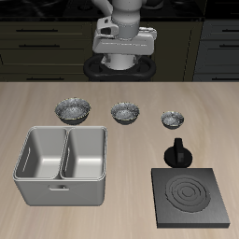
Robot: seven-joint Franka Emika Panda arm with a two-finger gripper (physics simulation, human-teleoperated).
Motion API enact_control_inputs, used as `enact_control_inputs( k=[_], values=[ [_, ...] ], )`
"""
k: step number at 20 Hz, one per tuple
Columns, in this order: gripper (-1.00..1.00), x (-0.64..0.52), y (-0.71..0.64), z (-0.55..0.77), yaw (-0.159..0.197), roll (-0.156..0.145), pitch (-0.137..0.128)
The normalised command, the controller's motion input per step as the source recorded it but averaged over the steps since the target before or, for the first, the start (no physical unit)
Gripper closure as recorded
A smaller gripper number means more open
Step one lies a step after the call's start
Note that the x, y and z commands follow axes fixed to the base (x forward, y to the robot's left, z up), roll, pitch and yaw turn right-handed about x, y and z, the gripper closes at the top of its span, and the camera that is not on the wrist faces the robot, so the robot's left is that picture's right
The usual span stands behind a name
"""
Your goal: Place the smallest bowl in the left side of the drainer and the medium bowl in the right side
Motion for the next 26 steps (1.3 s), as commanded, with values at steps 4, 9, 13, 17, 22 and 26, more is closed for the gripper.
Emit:
enact_control_inputs(
  k=[4,9,13,17,22,26],
  values=[
    [-1.0,0.07,0.28,-0.06,-0.01,-0.022,0.026],
    [-1.0,0.03,0.5,0.08,-0.025,0.044,-0.012],
    [-1.0,0.03,0.33,0.06,-0.014,0.038,-0.007],
    [-1.0,0.14,0.34,0.06,-0.011,0.03,-0.005],
    [-1.0,0.16,0.28,0.05,0.009,0.016,-0.012],
    [-1.0,0.15,0.28,0.04,-0.012,0.007,-0.008]
  ],
)
